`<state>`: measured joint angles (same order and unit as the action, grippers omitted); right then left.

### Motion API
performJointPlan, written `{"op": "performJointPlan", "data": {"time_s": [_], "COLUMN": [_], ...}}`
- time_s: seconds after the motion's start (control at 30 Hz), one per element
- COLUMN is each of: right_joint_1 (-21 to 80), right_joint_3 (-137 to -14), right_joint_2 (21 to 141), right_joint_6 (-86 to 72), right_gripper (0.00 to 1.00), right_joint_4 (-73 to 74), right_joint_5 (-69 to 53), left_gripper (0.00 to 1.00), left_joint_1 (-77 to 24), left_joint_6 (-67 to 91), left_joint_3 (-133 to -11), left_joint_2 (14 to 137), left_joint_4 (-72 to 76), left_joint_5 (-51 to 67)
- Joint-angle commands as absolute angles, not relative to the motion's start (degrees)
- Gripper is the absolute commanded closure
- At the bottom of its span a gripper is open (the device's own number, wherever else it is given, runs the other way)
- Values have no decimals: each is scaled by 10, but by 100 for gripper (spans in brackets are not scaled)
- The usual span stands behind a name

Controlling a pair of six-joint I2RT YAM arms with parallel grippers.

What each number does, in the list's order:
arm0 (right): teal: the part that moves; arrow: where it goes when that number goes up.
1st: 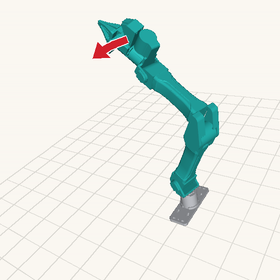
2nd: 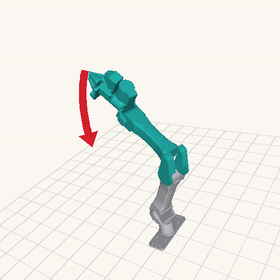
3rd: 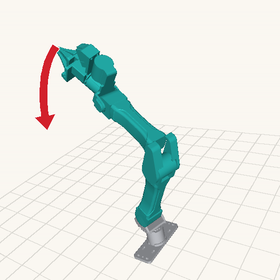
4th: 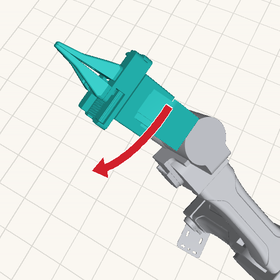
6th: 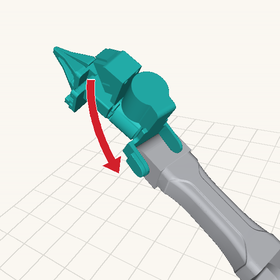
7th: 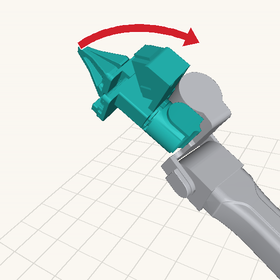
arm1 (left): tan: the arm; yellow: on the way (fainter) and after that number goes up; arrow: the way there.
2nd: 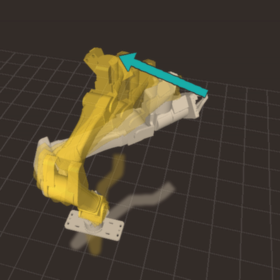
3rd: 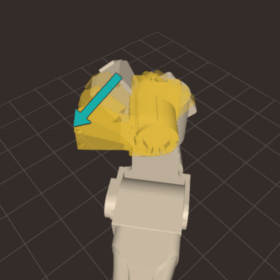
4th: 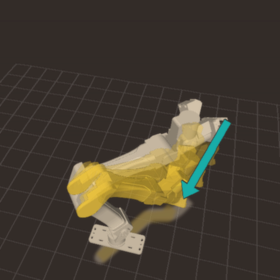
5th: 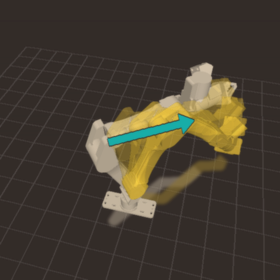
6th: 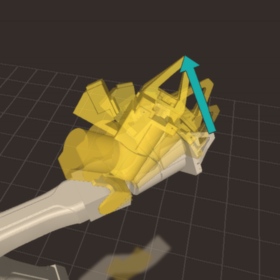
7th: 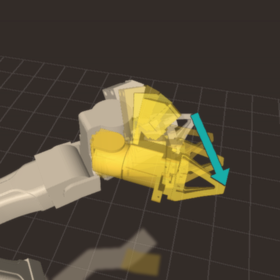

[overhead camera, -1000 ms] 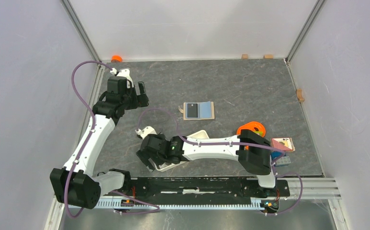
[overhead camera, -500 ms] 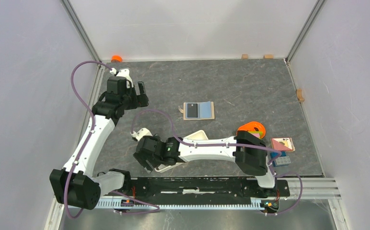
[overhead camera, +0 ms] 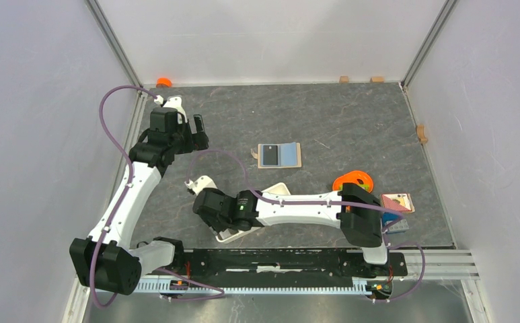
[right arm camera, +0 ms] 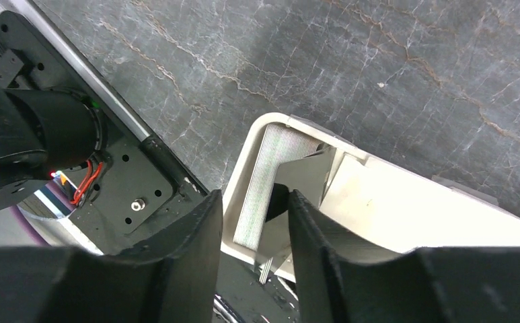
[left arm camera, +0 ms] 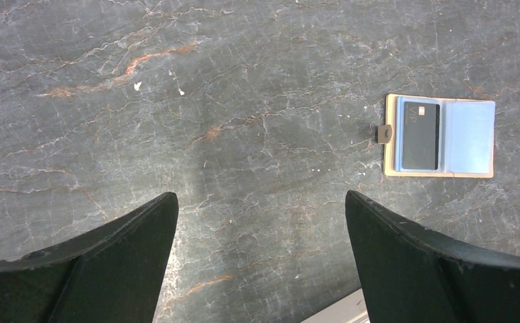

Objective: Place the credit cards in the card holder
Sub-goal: Pick up the credit card from the storage box.

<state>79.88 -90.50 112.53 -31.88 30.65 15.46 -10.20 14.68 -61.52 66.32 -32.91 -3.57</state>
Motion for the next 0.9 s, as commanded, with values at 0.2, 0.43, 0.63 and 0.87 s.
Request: {"op": "performJointPlan", "data": {"time_s": [0.2,0.43,0.63,0.87], "right_joint_1": [806,805,791,785], "right_joint_3": [-898,-885,-863,-898], "right_joint_2": [1089,1073,1052,1082], "right_joint_6": [-333,-323,-316,-299], "right_gripper": [76,64,48,43], "right_joint_4": [290,307,309,295], "right_joint_5": [156,212,236,208], "left_gripper": [0,0,0,0], "left_joint_1": [-99,-99,-99,-99], "left_joint_6": [131,131,132,131], "left_joint_3": [-615,-614,-613,-613], "left_joint_2": [650,649,649,655], "left_joint_4": [-316,-315,-314,-313], "left_joint_5": [-44,-47,-48,-45]}}
